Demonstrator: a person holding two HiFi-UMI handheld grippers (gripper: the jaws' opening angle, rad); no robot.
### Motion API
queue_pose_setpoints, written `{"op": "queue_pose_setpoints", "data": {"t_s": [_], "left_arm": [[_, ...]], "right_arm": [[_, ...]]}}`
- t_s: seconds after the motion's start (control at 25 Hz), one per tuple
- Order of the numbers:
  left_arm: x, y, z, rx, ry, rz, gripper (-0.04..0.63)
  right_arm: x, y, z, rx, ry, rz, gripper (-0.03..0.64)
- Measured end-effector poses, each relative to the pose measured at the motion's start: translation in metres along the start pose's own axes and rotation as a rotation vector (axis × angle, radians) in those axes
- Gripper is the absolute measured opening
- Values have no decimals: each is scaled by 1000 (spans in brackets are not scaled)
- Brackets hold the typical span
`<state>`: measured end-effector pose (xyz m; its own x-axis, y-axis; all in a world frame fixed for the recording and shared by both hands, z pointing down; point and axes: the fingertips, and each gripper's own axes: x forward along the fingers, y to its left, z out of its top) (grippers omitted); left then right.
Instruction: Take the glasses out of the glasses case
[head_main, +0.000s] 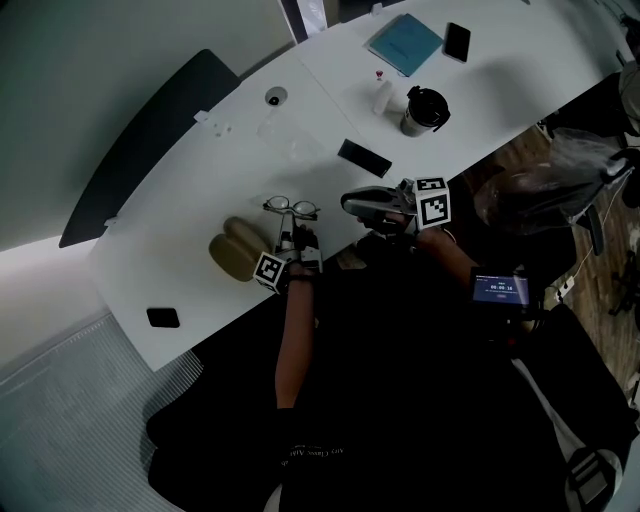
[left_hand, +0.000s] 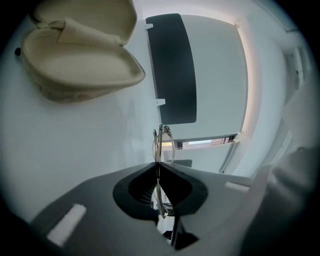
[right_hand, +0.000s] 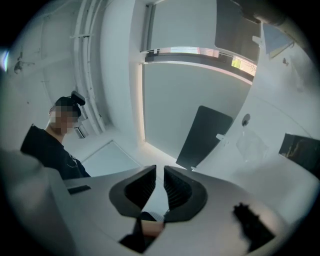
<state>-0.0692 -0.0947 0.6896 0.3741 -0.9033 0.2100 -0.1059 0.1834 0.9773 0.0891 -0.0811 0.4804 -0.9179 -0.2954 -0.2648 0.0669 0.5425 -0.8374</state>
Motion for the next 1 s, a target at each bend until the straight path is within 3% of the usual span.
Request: {"op": "queue_pose_setpoints", "data": {"t_s": [0.28,0.48,0.68,0.84,1.0], "left_arm": [[15,28,-16,12,11,147,20],[17,33,-19,48,38,191,20],[16,35,-16,38,52,254,26],[14,42,-25,-29,76,356,32],[13,43,-34,9,128,391,49]], "right_arm": [[-6,2,-9,1,7,-21,52],[-7,-1,-6,7,-7,-27,52],[-2,-2,-12,9,12,-16,52],[-3,1,-9,5,9,-8,52],[-5,1,-7,6,-4,-7,52]]}}
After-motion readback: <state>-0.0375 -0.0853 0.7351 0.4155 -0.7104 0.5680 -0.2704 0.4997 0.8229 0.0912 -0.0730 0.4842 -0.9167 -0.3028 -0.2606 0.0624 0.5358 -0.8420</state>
